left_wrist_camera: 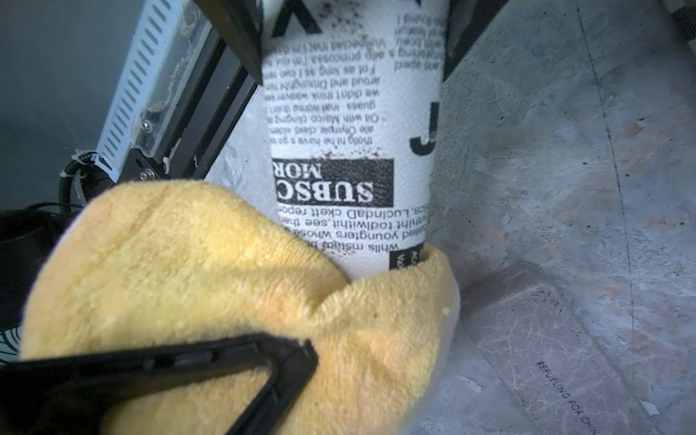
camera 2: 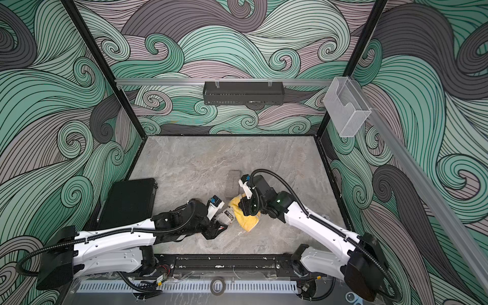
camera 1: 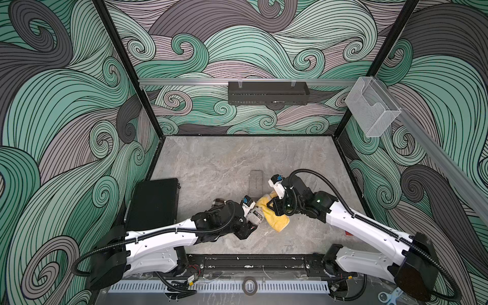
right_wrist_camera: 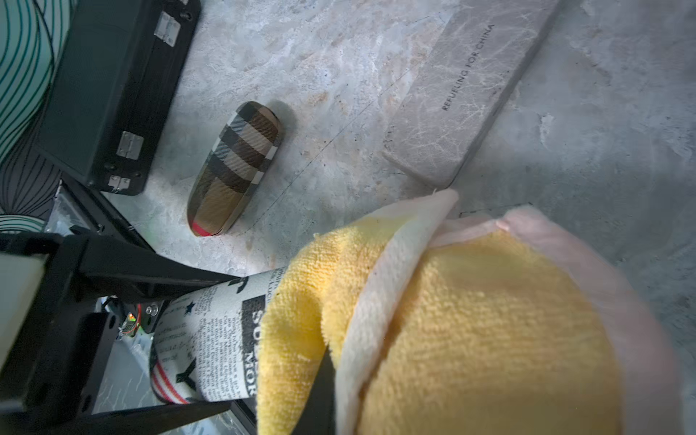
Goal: Wipe the eyeglass case
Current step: Pick up the eyeglass case from the center of the board, then wipe the dirt from the eyeglass case.
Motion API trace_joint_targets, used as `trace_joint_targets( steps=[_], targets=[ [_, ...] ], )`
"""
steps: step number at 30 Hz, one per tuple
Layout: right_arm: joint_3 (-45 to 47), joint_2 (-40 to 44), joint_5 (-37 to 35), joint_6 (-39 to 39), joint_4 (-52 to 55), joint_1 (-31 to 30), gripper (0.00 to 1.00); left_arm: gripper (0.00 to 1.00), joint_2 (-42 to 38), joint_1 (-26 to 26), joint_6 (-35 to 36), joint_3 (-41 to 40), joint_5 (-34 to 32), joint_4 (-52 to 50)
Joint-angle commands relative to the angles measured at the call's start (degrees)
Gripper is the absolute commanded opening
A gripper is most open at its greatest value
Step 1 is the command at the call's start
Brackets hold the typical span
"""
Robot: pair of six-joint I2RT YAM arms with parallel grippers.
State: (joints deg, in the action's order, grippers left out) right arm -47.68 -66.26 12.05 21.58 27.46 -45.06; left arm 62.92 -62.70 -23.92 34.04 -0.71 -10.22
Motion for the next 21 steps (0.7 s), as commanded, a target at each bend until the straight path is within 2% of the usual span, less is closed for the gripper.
trace_joint_targets(
  steps=[1, 5, 8, 14, 16, 18, 21],
  targets=[
    [-1.02, -1.15, 7.6, 0.83, -3.69, -1.55, 0.0, 0.5, 0.31, -0.3, -0.51, 1.41, -1.17, 3.97],
    [-3.6, -5.88, 11.9, 1.24, -6.54, -5.73, 0.0, 0.5, 1.42, -0.35, -0.11, 2.25, -1.69, 4.07],
    [-3.85, -8.04, 13.71, 1.69, -8.18, -6.56, 0.0, 0.5, 1.74, -0.43, 0.1, 2.61, -2.04, 3.57],
    [-2.45, -4.52, 1.88, 1.18, 0.49, -3.82, 0.0, 0.5, 0.77, -0.55, -0.42, 1.52, -2.76, 3.58],
    [-1.98, -2.81, -4.49, 1.36, 3.95, -2.14, 0.0, 0.5, 0.48, -0.46, -0.56, 1.13, -3.0, 3.8],
    [-1.8, -1.81, -6.03, 0.78, 6.19, -0.64, 0.0, 0.5, 0.5, -0.47, -0.52, 1.11, -3.07, 3.89],
    [-0.21, 0.04, -3.51, 1.07, 2.74, -0.31, 0.0, 0.5, 1.06, -0.5, -0.59, 1.2, -3.07, 3.99]
  ],
)
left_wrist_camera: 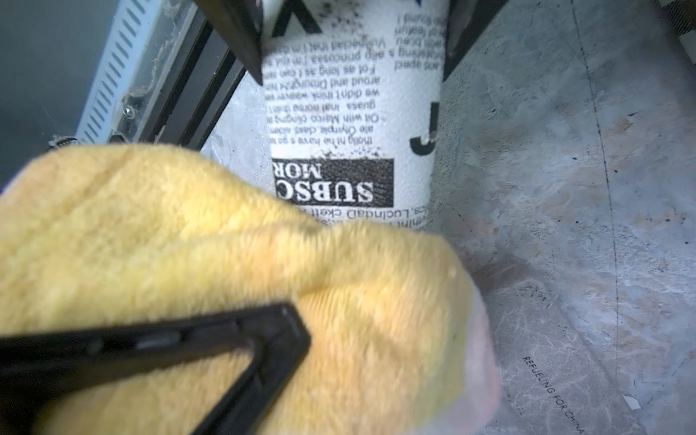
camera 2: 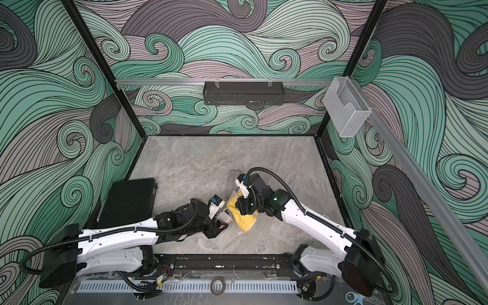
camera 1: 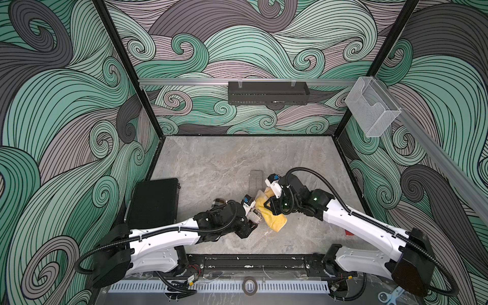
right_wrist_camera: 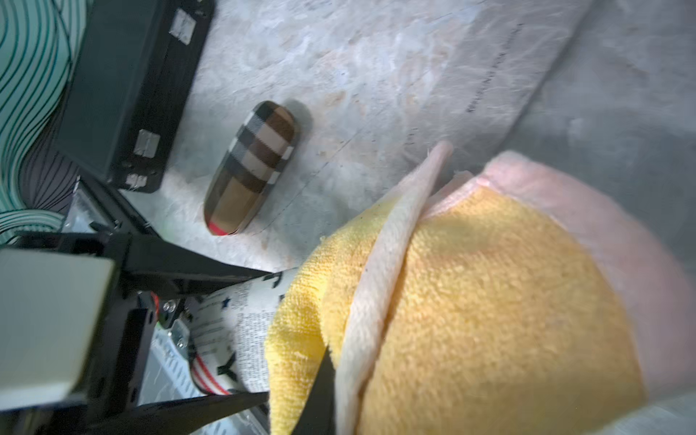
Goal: Wipe the eyeglass case
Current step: Wipe the dirt from the eyeglass case.
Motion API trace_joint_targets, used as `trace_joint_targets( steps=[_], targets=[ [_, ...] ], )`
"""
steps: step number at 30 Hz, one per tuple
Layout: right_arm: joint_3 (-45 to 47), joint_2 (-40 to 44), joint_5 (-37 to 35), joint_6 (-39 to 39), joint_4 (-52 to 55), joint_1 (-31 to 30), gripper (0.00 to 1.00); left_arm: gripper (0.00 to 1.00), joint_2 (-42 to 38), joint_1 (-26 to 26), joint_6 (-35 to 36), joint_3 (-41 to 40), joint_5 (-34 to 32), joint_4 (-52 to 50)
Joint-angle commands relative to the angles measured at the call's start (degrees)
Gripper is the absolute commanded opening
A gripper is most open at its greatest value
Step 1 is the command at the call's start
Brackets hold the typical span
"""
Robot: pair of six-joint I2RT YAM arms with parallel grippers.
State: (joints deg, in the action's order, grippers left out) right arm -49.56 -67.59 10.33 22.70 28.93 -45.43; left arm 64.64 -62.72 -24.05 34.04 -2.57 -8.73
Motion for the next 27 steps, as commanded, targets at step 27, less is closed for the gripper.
trace_joint_targets(
  steps=[27],
  targets=[
    [0.99, 1.62, -1.18, -0.53, -2.35, -1.34, 0.0, 0.5, 0.57, -0.42, -1.17, 1.77, 1.78, 4.43]
  ],
)
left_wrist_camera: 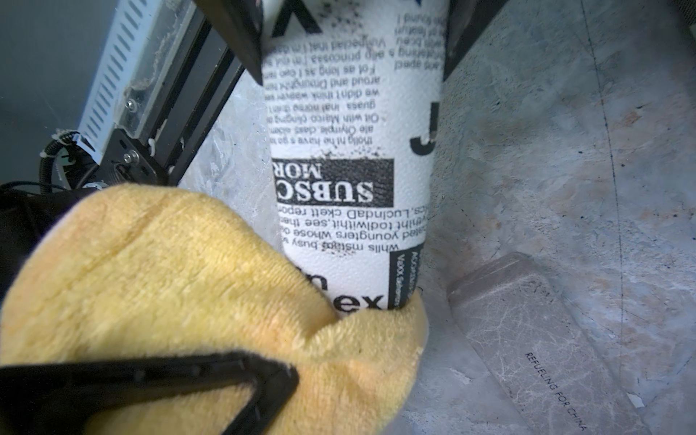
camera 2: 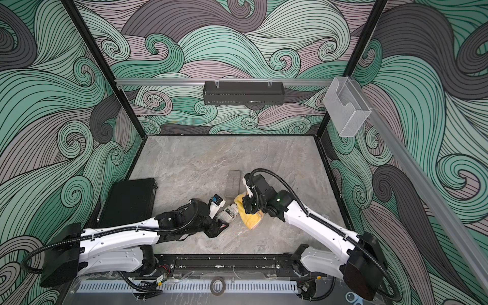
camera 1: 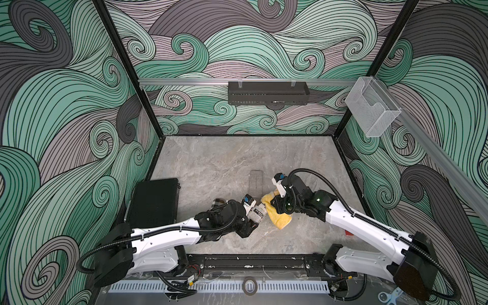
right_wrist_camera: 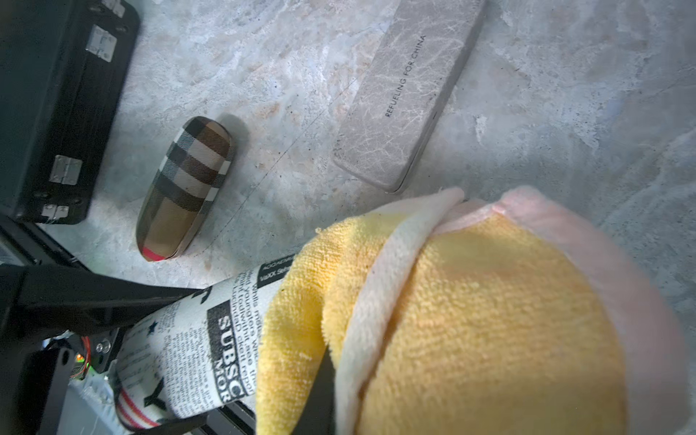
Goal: Wipe the eyeglass case
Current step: Wipe the dirt from the eyeglass case.
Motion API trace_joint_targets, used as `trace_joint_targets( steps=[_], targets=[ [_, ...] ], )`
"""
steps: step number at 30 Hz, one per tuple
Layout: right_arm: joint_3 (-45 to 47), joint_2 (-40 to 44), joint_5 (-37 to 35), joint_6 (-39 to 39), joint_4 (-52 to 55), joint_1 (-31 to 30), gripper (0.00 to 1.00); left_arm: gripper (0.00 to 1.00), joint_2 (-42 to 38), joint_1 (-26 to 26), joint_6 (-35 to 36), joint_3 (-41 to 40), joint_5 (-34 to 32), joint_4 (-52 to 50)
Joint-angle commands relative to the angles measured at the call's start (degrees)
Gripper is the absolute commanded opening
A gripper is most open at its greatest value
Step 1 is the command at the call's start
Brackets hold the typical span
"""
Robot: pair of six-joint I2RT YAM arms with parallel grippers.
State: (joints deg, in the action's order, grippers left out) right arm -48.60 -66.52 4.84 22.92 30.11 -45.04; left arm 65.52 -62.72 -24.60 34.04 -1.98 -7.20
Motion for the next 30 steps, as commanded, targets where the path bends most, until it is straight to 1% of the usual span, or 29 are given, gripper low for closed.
trace_joint_targets(
  steps=[1, 4, 6, 7, 10, 12, 16, 18, 20, 23, 28, 30],
  targets=[
    [-0.46, -0.01, 5.78, -1.26, -4.59, -3.02, 0.0, 0.5, -0.17, -0.4, -0.7, 2.03, 1.46, 2.7],
    [-1.85, -2.63, 11.08, -1.93, -6.98, -5.52, 0.0, 0.5, -0.41, -0.37, -1.13, 2.34, 2.17, 2.48],
    [-1.87, -3.09, 11.83, -2.04, -7.48, -6.3, 0.0, 0.49, -1.3, 0.04, -1.63, 1.87, 3.44, 3.18],
    [-1.56, -2.68, 10.42, -1.83, -7.14, -6.38, 0.0, 0.5, -1.68, 0.51, -1.9, 1.74, 4.56, 3.36],
    [-0.74, 0.18, 2.44, -1.69, -3.69, -5.82, 0.0, 0.49, -2.32, 2.84, -3.73, 1.31, 9.23, 3.71],
    [0.17, 2.89, -2.14, -1.47, -1.88, -5.17, 0.0, 0.49, -1.82, 5.11, -5.16, 0.83, 13.49, 5.04],
    [2.21, 7.64, -7.84, -0.8, 0.25, -3.42, 0.0, 0.49, 0.93, 9.26, -8.98, -0.12, 23.21, 10.21],
    [2.93, 9.02, -7.75, -0.83, -0.09, -3.3, 0.0, 0.49, 2.45, 10.76, -11.11, -0.44, 27.35, 13.41],
    [3.61, 9.95, -4.37, -1.36, -1.99, -3.57, 0.0, 0.49, 3.51, 12.16, -13.54, -0.99, 31.04, 16.98],
    [4.53, 10.58, -2.25, -1.82, -6.32, -6.44, 0.0, 0.5, 4.73, 14.12, -16.39, -1.26, 35.44, 20.02],
    [5.04, 9.1, 0.95, -2.17, -11.25, -9.1, 0.0, 0.5, 6.54, 16.33, -18.96, -1.91, 40.94, 24.6],
    [5.34, 8.56, -0.35, -2.08, -10.86, -9.19, 0.0, 0.5, 7.01, 16.76, -19.21, -1.9, 42.39, 25.12]
  ],
)
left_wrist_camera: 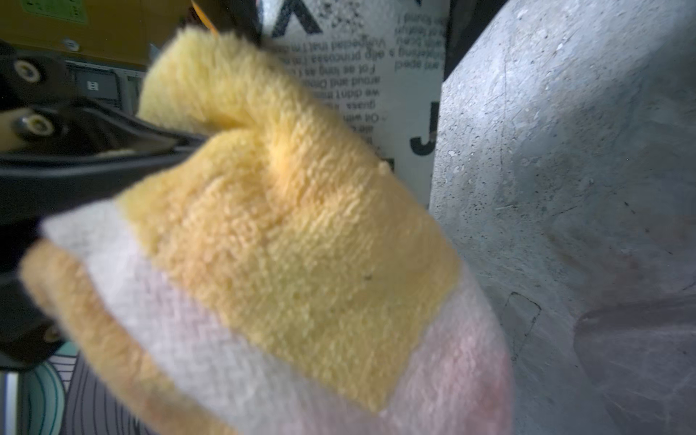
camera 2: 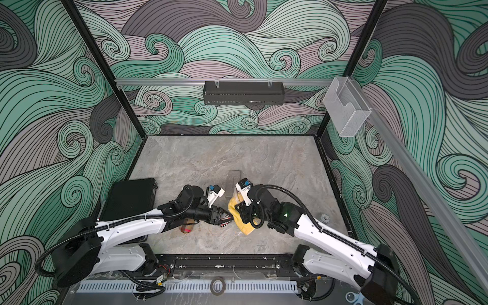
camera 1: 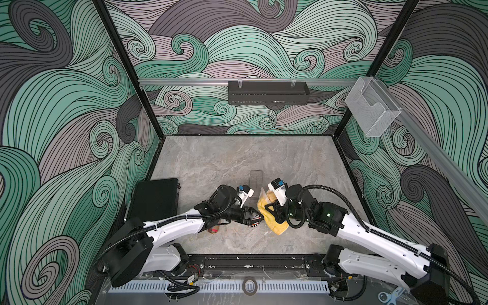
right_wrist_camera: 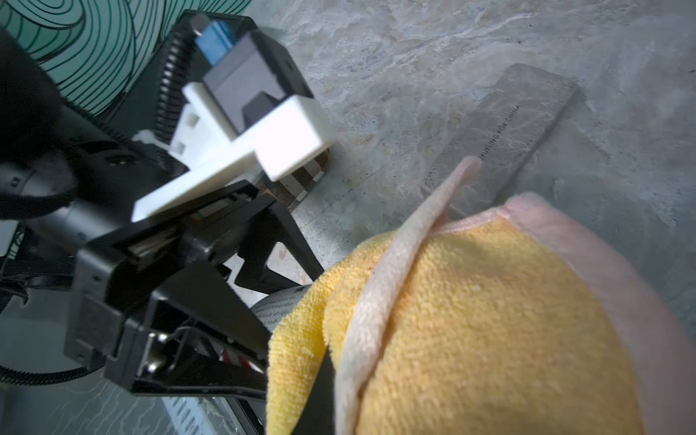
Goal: Wipe the eyeglass case
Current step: Wipe the dirt from the eyeglass case.
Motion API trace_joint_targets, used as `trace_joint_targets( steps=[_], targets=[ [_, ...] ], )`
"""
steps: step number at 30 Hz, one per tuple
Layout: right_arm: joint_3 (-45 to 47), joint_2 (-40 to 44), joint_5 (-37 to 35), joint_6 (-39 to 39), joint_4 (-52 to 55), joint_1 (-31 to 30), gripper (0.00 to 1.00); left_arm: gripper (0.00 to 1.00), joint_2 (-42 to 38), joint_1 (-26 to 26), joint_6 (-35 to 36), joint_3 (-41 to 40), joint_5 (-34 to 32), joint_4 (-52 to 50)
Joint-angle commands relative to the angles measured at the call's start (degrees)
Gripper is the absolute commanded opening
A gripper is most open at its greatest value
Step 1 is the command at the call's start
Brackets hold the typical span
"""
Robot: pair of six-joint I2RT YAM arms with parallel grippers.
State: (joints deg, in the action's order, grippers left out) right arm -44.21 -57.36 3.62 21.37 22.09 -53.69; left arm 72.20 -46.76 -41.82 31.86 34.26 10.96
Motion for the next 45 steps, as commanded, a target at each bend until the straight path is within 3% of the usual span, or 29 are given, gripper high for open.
trace_joint_targets(
  steps=[1, 4, 7, 10, 13, 21, 23, 26, 29, 31, 35, 40, 45],
  targets=[
    [0.94, -0.68, -1.9, -0.19, -1.91, -0.47, 0.0, 0.5, 0.37, 0.97, -1.6, 0.47, 6.39, 6.21],
    [0.94, -0.16, -12.52, 2.05, 4.43, 1.13, 0.0, 0.5, -0.07, 1.13, 0.09, 0.75, 6.58, 3.88],
    [1.96, 2.13, -15.45, 4.18, 8.18, 6.6, 0.0, 0.49, -0.74, 1.15, 1.44, 0.79, 6.76, 2.48],
    [2.55, 4.46, -13.87, 3.75, 8.84, 9.82, 0.0, 0.49, -0.42, 1.17, 1.6, 0.83, 7.84, 3.0],
    [2.28, 5.25, -7.09, 2.38, 6.6, 9.3, 0.0, 0.49, 0.7, 1.18, 1.29, 1.1, 8.01, 4.03],
    [2.96, 4.24, -1.23, 0.52, -1.34, -1.85, 0.0, 0.49, 0.57, 1.18, 1.29, 0.77, 6.25, 5.47],
    [3.11, 4.19, -2.59, 0.74, -1.0, -1.81, 0.0, 0.49, -0.01, 1.15, 1.62, 0.67, 5.95, 4.5],
    [2.68, 4.49, -10.86, 1.76, 3.43, -1.11, 0.0, 0.48, -1.37, 1.28, 1.8, 0.0, 5.47, 3.96],
    [1.88, 4.51, -14.52, 4.91, 9.51, 4.13, 0.0, 0.48, -2.48, 1.32, 1.53, -0.89, 5.26, 4.08],
    [2.64, 5.76, -13.35, 5.57, 10.04, 7.0, 0.0, 0.48, -2.83, 1.46, 0.93, -1.44, 5.33, 5.07],
    [2.54, 7.49, -6.33, 3.42, 7.29, 6.87, 0.0, 0.48, -2.46, 1.7, 0.17, -1.89, 5.84, 6.07],
    [2.12, 5.99, -2.21, 1.03, 1.16, -0.65, 0.0, 0.48, -1.83, 1.8, -0.63, -2.04, 6.67, 7.79],
    [2.03, 3.27, 1.21, 0.54, -1.29, -2.83, 0.0, 0.49, -2.64, 1.92, -0.54, -2.31, 7.04, 7.29]
  ],
)
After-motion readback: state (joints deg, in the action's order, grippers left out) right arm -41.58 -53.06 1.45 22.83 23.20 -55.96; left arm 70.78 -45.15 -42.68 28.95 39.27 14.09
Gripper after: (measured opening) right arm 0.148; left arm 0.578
